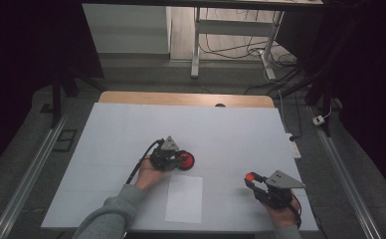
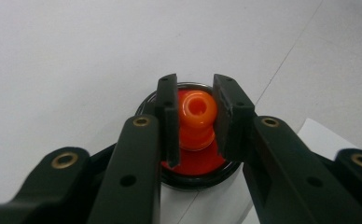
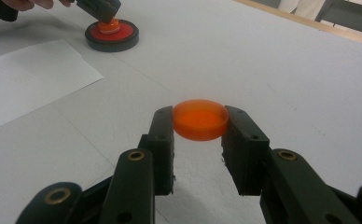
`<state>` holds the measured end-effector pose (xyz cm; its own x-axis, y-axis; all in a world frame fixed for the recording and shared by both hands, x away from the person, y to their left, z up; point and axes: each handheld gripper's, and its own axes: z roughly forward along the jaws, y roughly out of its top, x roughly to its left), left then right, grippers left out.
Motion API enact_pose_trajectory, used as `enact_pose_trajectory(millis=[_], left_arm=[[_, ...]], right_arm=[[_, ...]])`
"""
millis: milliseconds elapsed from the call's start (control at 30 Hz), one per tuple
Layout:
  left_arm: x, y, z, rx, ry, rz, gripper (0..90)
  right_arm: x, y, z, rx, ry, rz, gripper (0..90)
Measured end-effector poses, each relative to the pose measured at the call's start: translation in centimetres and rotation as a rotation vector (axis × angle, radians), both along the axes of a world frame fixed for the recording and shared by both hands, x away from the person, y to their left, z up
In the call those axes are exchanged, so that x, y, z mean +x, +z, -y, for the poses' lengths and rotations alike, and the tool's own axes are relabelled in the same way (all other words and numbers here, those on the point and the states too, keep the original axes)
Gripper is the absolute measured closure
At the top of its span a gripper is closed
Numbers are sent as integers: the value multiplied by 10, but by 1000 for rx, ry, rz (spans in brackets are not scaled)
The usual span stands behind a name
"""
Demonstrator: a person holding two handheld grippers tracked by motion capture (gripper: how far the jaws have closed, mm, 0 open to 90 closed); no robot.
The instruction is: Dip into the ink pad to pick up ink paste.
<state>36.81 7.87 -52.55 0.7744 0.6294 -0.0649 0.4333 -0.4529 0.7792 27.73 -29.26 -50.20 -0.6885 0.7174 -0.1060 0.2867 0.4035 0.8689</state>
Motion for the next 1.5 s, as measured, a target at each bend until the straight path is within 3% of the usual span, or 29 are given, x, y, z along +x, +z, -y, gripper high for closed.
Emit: enact_pose_trajectory(millis=[300, 400, 500, 533, 600, 800, 933, 1100, 1133, 1200, 1500], left_arm=[[0, 0, 1, 5, 5, 2, 729], [6, 2, -5, -40, -1, -56, 727], [7, 3, -6, -47, 3, -66, 727], [6, 7, -9, -52, 12, -34, 727], [4, 14, -14, -102, 11, -26, 727], [-4, 32, -17, -157, 1, 6, 726], [-4, 34, -17, -161, 2, 2, 727], [0, 27, -13, -142, 3, -19, 726], [1, 24, -11, -117, 0, -20, 726], [1, 22, -10, -106, -2, -22, 726], [4, 14, -6, -82, 3, -39, 726]], right_arm=[[0, 0, 0, -1, 2, 0, 647], [1, 0, 0, 1, 2, -2, 647], [1, 0, 0, 5, 3, 1, 647], [1, 0, 1, 6, 3, 1, 647], [1, 0, 1, 7, 3, 0, 647], [1, 0, 0, 5, 7, 3, 647], [1, 1, 0, 7, 7, 3, 647], [2, 0, -1, 5, 8, 2, 647], [2, 0, -1, 5, 8, 2, 647], [2, 0, 0, 4, 7, 3, 647], [2, 0, -1, 6, 5, -3, 647]])
